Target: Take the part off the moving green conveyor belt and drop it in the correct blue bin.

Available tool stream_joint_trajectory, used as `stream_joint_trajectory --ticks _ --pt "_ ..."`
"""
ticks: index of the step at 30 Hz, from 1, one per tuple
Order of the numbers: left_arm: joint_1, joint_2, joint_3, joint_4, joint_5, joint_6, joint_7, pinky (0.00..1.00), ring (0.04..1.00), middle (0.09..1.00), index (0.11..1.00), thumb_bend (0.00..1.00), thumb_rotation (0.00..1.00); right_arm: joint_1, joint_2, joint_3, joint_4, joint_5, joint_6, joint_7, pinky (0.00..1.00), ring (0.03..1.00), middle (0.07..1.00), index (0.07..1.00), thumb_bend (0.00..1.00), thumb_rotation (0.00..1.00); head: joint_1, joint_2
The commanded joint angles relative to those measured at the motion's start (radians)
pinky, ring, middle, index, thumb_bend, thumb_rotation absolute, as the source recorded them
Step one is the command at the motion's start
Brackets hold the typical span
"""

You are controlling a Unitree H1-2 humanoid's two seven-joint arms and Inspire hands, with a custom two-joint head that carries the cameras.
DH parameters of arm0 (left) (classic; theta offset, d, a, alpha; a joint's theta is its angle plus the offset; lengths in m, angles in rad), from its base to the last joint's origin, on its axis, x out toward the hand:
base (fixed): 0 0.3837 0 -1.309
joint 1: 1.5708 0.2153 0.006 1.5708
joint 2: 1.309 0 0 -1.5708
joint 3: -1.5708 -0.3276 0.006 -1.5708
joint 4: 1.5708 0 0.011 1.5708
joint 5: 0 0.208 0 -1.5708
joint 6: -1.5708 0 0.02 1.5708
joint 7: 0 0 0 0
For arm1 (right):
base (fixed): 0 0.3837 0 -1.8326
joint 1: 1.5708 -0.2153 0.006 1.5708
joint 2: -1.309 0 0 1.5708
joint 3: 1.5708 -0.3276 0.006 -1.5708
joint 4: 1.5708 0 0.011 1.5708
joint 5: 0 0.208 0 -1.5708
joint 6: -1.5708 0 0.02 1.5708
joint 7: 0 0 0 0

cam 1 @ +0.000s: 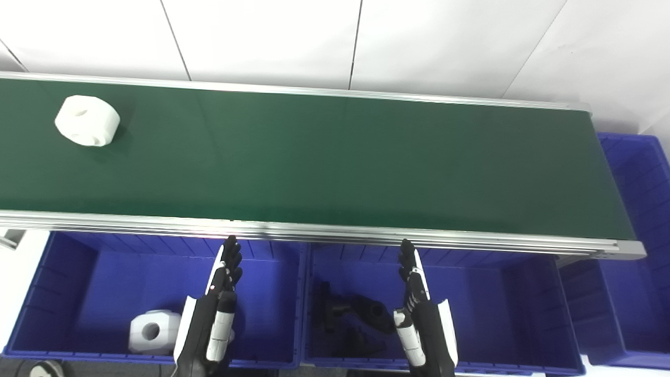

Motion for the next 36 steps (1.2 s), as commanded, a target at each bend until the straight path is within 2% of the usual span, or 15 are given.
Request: stream_joint_trajectory --ticks 1,2,5,6,7,10,13,15,16,18,21,22,25,32,36 --pt "-0.006 -0.007 -0.01 0.0 -0.006 -0.053 -0.005 1.0 1.0 1.0 1.0 0.73 0.99 -0.005 0.024 0.011 0.003 0.008 -0.058 0.004 1.0 1.0 1.0 1.0 0.75 0.96 0.001 0.0" --pt "-0.015 -0.013 -0.014 0.028 0.014 -0.077 0.002 1.0 1.0 1.0 1.0 0.71 0.99 -0.016 0.014 0.004 0.019 0.019 -0.064 0.004 1.0 1.0 1.0 1.0 0.75 0.97 0.079 -0.036" --pt "-0.036 -0.026 -0.025 0.089 0.057 -0.123 0.016 1.0 1.0 1.0 1.0 0.68 1.0 -0.041 -0.013 -0.005 0.051 0.045 -0.073 0.005 1.0 1.0 1.0 1.0 0.74 0.98 0.104 -0.051" --pt "-0.038 -0.026 -0.026 0.095 0.062 -0.128 0.018 1.0 1.0 1.0 1.0 0.68 1.0 -0.044 -0.017 -0.005 0.054 0.049 -0.073 0.005 1.0 1.0 1.0 1.0 0.74 0.98 0.104 -0.051" --pt "-0.042 -0.03 -0.029 0.104 0.078 -0.125 0.024 1.0 1.0 1.0 1.0 0.68 1.0 -0.05 -0.023 -0.009 0.064 0.059 -0.073 0.007 1.0 1.0 1.0 1.0 0.74 0.98 0.132 -0.075" --pt "-0.053 -0.042 -0.035 0.13 0.111 -0.123 0.039 1.0 0.998 1.0 1.0 0.7 1.0 -0.068 -0.039 -0.018 0.089 0.08 -0.074 0.008 1.0 1.0 1.0 1.0 0.76 0.99 0.154 -0.099" --pt "-0.062 -0.057 -0.034 0.164 0.114 -0.138 0.052 0.97 0.988 1.0 1.0 0.73 0.99 -0.084 -0.055 -0.02 0.107 0.086 -0.074 0.002 1.0 1.0 1.0 1.0 0.77 1.0 0.19 -0.122" --pt "-0.067 -0.062 -0.034 0.179 0.11 -0.152 0.059 0.96 0.984 1.0 1.0 0.73 0.97 -0.09 -0.061 -0.017 0.114 0.092 -0.073 -0.003 1.0 1.0 1.0 1.0 0.75 1.0 0.19 -0.122" --pt "-0.072 -0.066 -0.034 0.193 0.105 -0.164 0.062 0.96 0.983 1.0 1.0 0.73 0.96 -0.094 -0.064 -0.016 0.122 0.095 -0.073 -0.006 1.0 1.0 1.0 1.0 0.75 1.0 0.218 -0.144" --pt "-0.08 -0.071 -0.033 0.219 0.1 -0.19 0.065 0.96 0.981 1.0 1.0 0.72 0.95 -0.099 -0.07 -0.015 0.135 0.1 -0.074 -0.007 1.0 1.0 1.0 1.0 0.74 1.0 0.235 -0.16" --pt "-0.085 -0.072 -0.031 0.235 0.097 -0.21 0.065 0.96 0.979 1.0 1.0 0.72 0.94 -0.103 -0.073 -0.012 0.143 0.11 -0.074 -0.006 1.0 1.0 1.0 1.0 0.73 1.0 0.238 -0.162" --pt "-0.088 -0.072 -0.03 0.242 0.101 -0.22 0.068 0.96 0.979 1.0 1.0 0.72 0.94 -0.107 -0.075 -0.008 0.148 0.116 -0.074 -0.004 1.0 1.0 1.0 1.0 0.73 1.0 0.262 -0.182" --pt "-0.096 -0.068 -0.027 0.261 0.117 -0.245 0.074 0.91 0.955 1.0 1.0 0.71 0.93 -0.113 -0.079 0.0 0.16 0.12 -0.074 -0.005 1.0 1.0 1.0 1.0 0.73 1.0 0.27 -0.192" --pt "-0.106 -0.068 -0.024 0.286 0.128 -0.258 0.08 0.9 0.935 1.0 1.0 0.71 0.92 -0.121 -0.083 0.009 0.175 0.128 -0.074 -0.011 1.0 1.0 1.0 1.0 0.74 1.0 0.31 -0.237" --pt "-0.112 -0.069 -0.022 0.306 0.155 -0.27 0.092 0.88 0.916 0.995 1.0 0.69 0.93 -0.122 -0.083 0.005 0.182 0.128 -0.074 -0.015 1.0 1.0 1.0 1.0 0.75 1.0 0.316 -0.24"
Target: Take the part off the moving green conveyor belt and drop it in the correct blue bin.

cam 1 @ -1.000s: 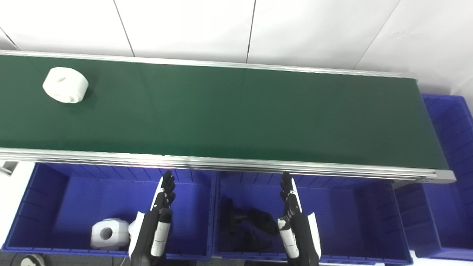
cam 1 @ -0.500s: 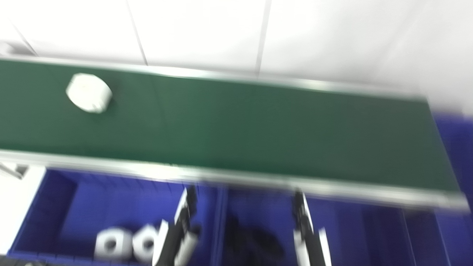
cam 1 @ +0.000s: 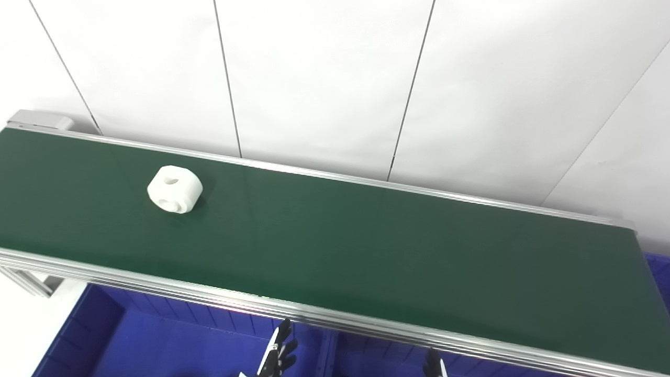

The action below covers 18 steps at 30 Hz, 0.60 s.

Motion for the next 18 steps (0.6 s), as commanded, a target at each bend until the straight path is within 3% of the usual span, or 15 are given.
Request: stream_joint_trajectory --ticks 1,10,14,17,18 --pt "0.002 -0.017 -0.005 0.002 0.023 -0.031 0.016 0.88 0.916 0.995 1.0 0.69 0.93 0.001 0.0 0.003 -0.014 0.0 -0.057 -0.002 1.0 1.0 1.0 1.0 0.75 1.0 0.012 0.0" --pt "0.003 -0.01 -0.024 -0.047 0.055 -0.069 0.02 0.84 0.88 0.959 1.0 0.71 0.91 -0.001 -0.015 0.01 -0.016 0.003 -0.057 -0.004 1.0 1.0 1.0 1.0 0.73 1.0 0.035 0.011" --pt "-0.039 0.051 -0.077 -0.24 0.079 -0.077 0.103 0.76 0.875 0.935 1.0 0.78 0.89 -0.003 -0.025 0.019 -0.013 -0.013 -0.057 -0.014 1.0 1.0 1.0 1.0 0.71 1.0 0.039 0.012" --pt "-0.067 0.077 -0.092 -0.29 0.093 -0.077 0.157 0.71 0.877 0.945 1.0 0.75 0.88 -0.004 -0.028 0.023 -0.01 -0.008 -0.057 -0.013 1.0 1.0 1.0 1.0 0.71 1.0 0.039 0.012" --pt "-0.116 0.091 -0.065 -0.329 0.12 -0.077 0.19 0.71 0.877 0.945 1.0 0.74 0.88 -0.006 -0.028 0.023 -0.009 -0.006 -0.057 -0.012 1.0 1.0 1.0 1.0 0.71 1.0 0.039 0.012"
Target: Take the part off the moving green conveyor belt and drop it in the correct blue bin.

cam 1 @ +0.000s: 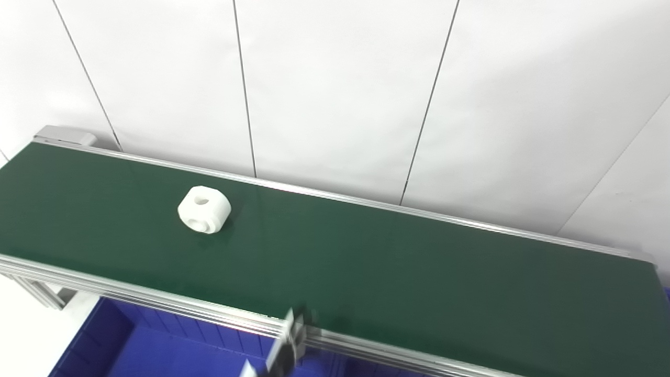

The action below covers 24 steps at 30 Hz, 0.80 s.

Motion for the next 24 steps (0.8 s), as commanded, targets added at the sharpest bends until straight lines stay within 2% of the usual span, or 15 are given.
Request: stream_joint_trajectory --ticks 1,2,3,4,5,8,9,10,11,13,15,16,18,20,24 --pt "-0.067 0.033 0.029 -0.076 0.053 -0.022 0.072 0.69 0.861 0.926 1.0 0.81 0.89 -0.001 0.003 0.006 -0.009 0.004 -0.057 -0.001 1.0 1.0 1.0 1.0 0.72 1.0 0.001 0.001" --pt "-0.12 0.048 0.07 -0.11 0.06 -0.022 0.077 0.69 0.856 0.92 1.0 0.83 0.89 -0.003 0.004 0.007 -0.008 0.005 -0.057 0.001 1.0 1.0 1.0 1.0 0.72 1.0 -0.002 0.002" --pt "-0.154 0.059 0.094 -0.129 0.062 -0.022 0.079 0.67 0.834 0.897 0.981 0.91 0.84 -0.004 0.004 0.008 -0.008 0.006 -0.057 0.002 1.0 1.0 1.0 1.0 0.72 1.0 -0.002 0.002" --pt "-0.211 0.082 0.136 -0.142 0.084 -0.022 0.076 0.66 0.828 0.891 0.976 0.93 0.83 -0.005 0.005 0.008 -0.007 0.008 -0.057 0.004 1.0 1.0 1.0 1.0 0.71 1.0 -0.004 0.003" --pt "-0.251 0.099 0.164 -0.151 0.101 -0.022 0.076 0.63 0.813 0.863 0.938 0.92 0.76 -0.006 0.005 0.009 -0.006 0.009 -0.057 0.005 1.0 1.0 1.0 1.0 0.71 0.99 -0.004 0.003" --pt "-0.316 0.127 0.221 -0.148 0.117 -0.021 0.054 0.59 0.804 0.844 0.913 0.93 0.71 -0.01 0.007 0.01 -0.004 0.021 -0.057 0.013 1.0 1.0 1.0 1.0 0.7 0.98 -0.006 0.001" --pt "-0.36 0.175 0.249 -0.147 0.085 0.028 0.007 0.63 0.847 0.882 0.923 0.95 0.62 -0.012 0.008 0.01 -0.002 0.022 -0.057 0.015 1.0 1.0 1.0 1.0 0.7 0.98 -0.008 0.003" --pt "-0.397 0.215 0.27 -0.152 0.056 0.086 -0.039 0.63 0.847 0.882 0.923 0.95 0.62 -0.013 0.009 0.01 0.0 0.023 -0.057 0.016 1.0 1.0 1.0 1.0 0.7 0.98 -0.008 0.003" --pt "-0.431 0.252 0.287 -0.162 0.031 0.142 -0.087 0.67 0.89 0.92 0.933 0.98 0.57 -0.013 0.01 0.01 0.0 0.022 -0.057 0.017 1.0 1.0 1.0 1.0 0.7 0.98 -0.009 0.004" --pt "-0.457 0.275 0.305 -0.176 0.01 0.196 -0.141 0.79 0.942 0.963 0.946 0.97 0.53 -0.013 0.011 0.01 -0.001 0.02 -0.057 0.017 1.0 1.0 1.0 1.0 0.7 0.98 -0.009 0.004" --pt "-0.487 0.298 0.319 -0.177 0.021 0.235 -0.182 0.81 0.952 0.971 0.949 0.96 0.52 -0.009 0.014 0.009 -0.004 0.016 -0.057 0.016 1.0 1.0 1.0 1.0 0.7 0.98 -0.012 0.01" --pt "-0.513 0.319 0.327 -0.173 0.034 0.26 -0.205 0.89 0.985 0.991 0.97 0.9 0.51 -0.006 0.017 0.009 -0.006 0.013 -0.057 0.014 1.0 1.0 1.0 1.0 0.72 0.98 -0.013 0.011" --pt "-0.559 0.358 0.346 -0.151 0.06 0.296 -0.239 0.88 0.988 0.999 0.967 0.86 0.45 -0.002 0.021 0.009 -0.01 0.009 -0.057 0.009 1.0 1.0 1.0 1.0 0.72 0.98 -0.014 0.011" --pt "-0.609 0.405 0.365 -0.094 0.09 0.294 -0.263 0.88 0.98 0.993 0.956 0.83 0.41 0.002 0.023 0.011 -0.015 0.009 -0.057 0.009 1.0 1.0 1.0 1.0 0.72 0.98 -0.016 0.013" --pt "-0.68 0.471 0.377 0.015 0.146 0.276 -0.287 0.87 0.954 0.964 0.93 0.8 0.4 0.005 0.023 0.012 -0.018 0.009 -0.057 0.01 1.0 1.0 1.0 1.0 0.72 0.99 -0.021 0.014"
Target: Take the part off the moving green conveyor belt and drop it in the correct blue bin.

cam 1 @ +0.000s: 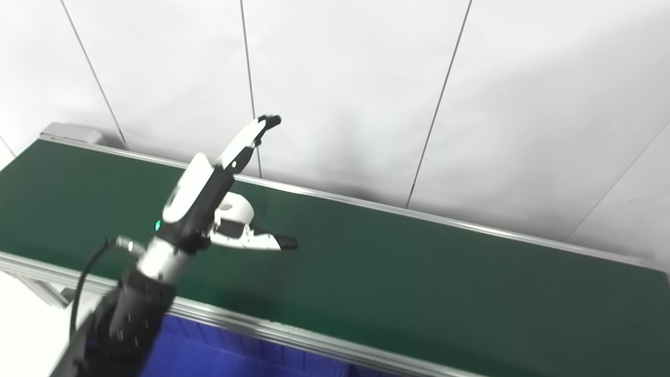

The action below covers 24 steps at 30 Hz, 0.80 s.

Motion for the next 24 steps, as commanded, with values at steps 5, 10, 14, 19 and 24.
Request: stream_joint_trajectory --ticks 5,10,14,19,24 --pt "-0.112 0.085 -0.009 0.138 0.096 -0.04 -0.012 0.91 0.919 0.935 0.925 0.88 0.4 0.008 0.003 0.003 -0.032 0.004 -0.057 0.004 1.0 1.0 1.0 1.0 0.71 0.98 -0.002 0.001" --pt "-0.178 0.129 -0.052 0.261 0.186 -0.056 -0.022 0.97 0.928 0.929 0.918 0.92 0.37 0.014 0.002 0.003 -0.039 0.001 -0.057 0.003 1.0 1.0 1.0 1.0 0.72 0.98 -0.004 0.005" --pt "-0.205 0.145 -0.086 0.321 0.239 -0.058 -0.026 0.96 0.928 0.934 0.914 0.92 0.39 0.015 0.003 0.006 -0.043 0.002 -0.057 0.004 1.0 1.0 1.0 1.0 0.71 0.98 -0.004 0.006" --pt "-0.245 0.168 -0.136 0.396 0.276 -0.029 -0.092 0.96 0.921 0.934 0.915 0.94 0.43 0.02 0.005 0.009 -0.047 -0.001 -0.057 0.0 1.0 1.0 1.0 1.0 0.71 0.98 -0.009 0.011" --pt "-0.282 0.178 -0.171 0.465 0.265 -0.018 -0.157 0.94 0.928 0.937 0.914 0.97 0.45 0.027 0.007 0.011 -0.056 0.003 -0.057 0.004 1.0 1.0 1.0 1.0 0.7 0.98 -0.013 0.013"
